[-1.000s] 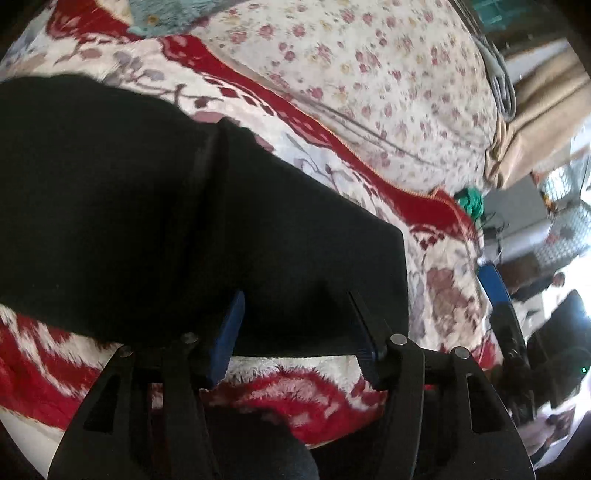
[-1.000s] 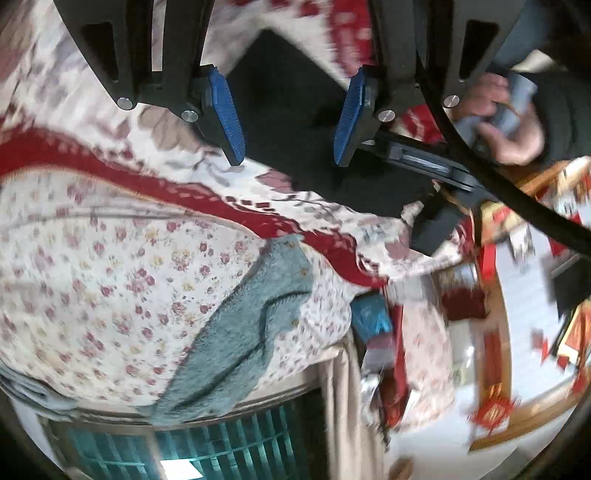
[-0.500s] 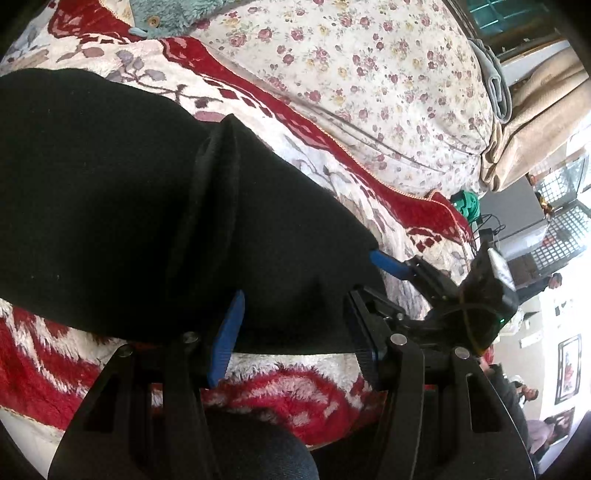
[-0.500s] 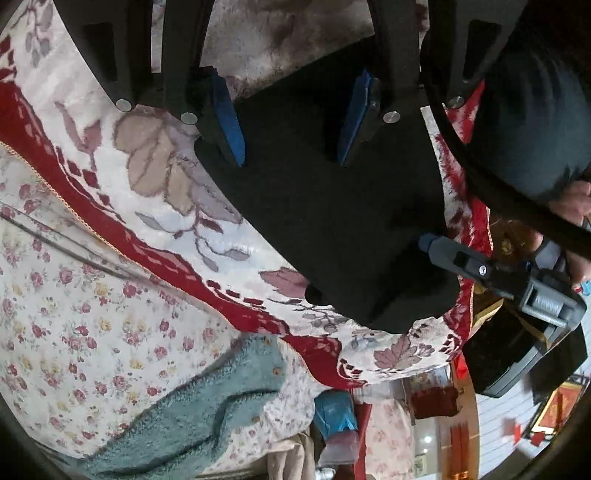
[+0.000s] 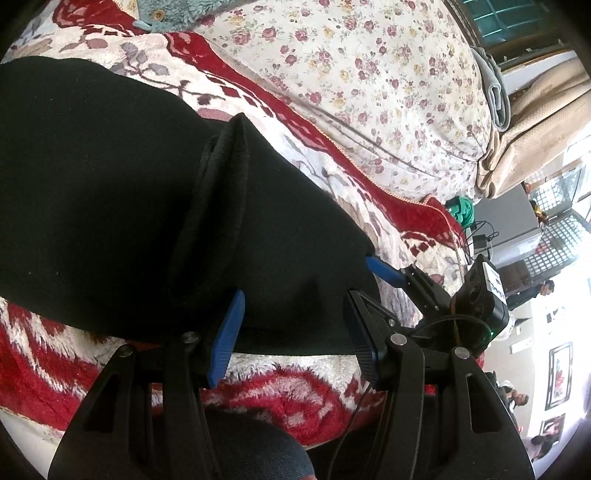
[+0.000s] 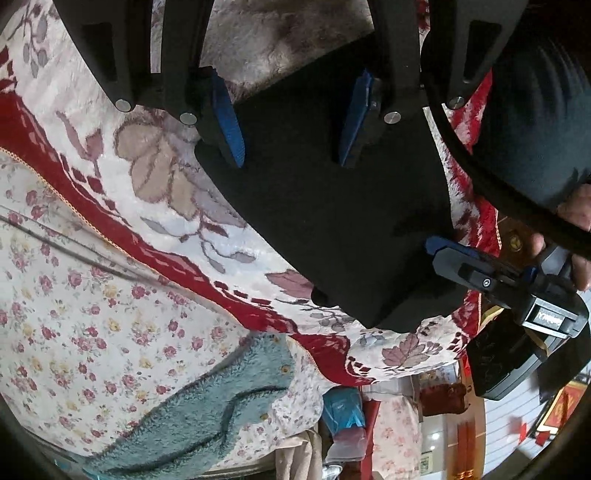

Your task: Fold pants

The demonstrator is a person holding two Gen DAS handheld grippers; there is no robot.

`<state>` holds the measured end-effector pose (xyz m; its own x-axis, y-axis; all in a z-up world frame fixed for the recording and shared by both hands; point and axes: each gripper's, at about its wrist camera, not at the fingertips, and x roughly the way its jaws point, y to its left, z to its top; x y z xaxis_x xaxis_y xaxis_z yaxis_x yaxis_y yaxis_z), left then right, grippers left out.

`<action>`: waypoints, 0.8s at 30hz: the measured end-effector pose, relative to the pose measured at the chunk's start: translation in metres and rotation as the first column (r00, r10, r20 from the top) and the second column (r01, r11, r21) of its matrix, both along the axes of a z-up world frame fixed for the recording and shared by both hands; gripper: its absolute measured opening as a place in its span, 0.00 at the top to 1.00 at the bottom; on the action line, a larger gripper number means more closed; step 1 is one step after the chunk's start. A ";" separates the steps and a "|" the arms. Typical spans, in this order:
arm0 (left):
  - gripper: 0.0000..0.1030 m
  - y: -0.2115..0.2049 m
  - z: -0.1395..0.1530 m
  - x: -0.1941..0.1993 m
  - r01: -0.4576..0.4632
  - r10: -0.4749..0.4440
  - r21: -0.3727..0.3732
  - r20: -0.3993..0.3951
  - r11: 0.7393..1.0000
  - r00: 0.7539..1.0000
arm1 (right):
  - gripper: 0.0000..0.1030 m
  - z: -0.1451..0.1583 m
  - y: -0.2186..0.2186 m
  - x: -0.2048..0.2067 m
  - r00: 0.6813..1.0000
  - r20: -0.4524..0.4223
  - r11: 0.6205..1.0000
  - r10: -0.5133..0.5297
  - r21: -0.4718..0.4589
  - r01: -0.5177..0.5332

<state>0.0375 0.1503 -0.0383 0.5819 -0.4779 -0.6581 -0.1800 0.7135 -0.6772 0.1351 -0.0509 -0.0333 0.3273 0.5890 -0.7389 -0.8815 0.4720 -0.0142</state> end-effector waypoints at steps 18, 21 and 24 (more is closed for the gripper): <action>0.46 0.032 0.016 -0.007 -0.104 0.120 -0.119 0.140 0.987 0.983 | 0.51 0.015 -0.006 -0.005 0.998 0.021 0.997 -0.051 0.065 0.049; 0.46 0.040 0.017 0.011 -0.138 0.155 -0.131 0.124 0.982 0.980 | 0.51 0.027 -0.009 -0.005 0.997 0.034 0.990 -0.072 0.125 0.068; 0.46 0.044 0.010 0.016 -0.194 0.204 -0.086 0.125 0.977 0.971 | 0.51 0.022 -0.005 -0.003 0.998 -0.001 0.992 -0.056 0.117 0.056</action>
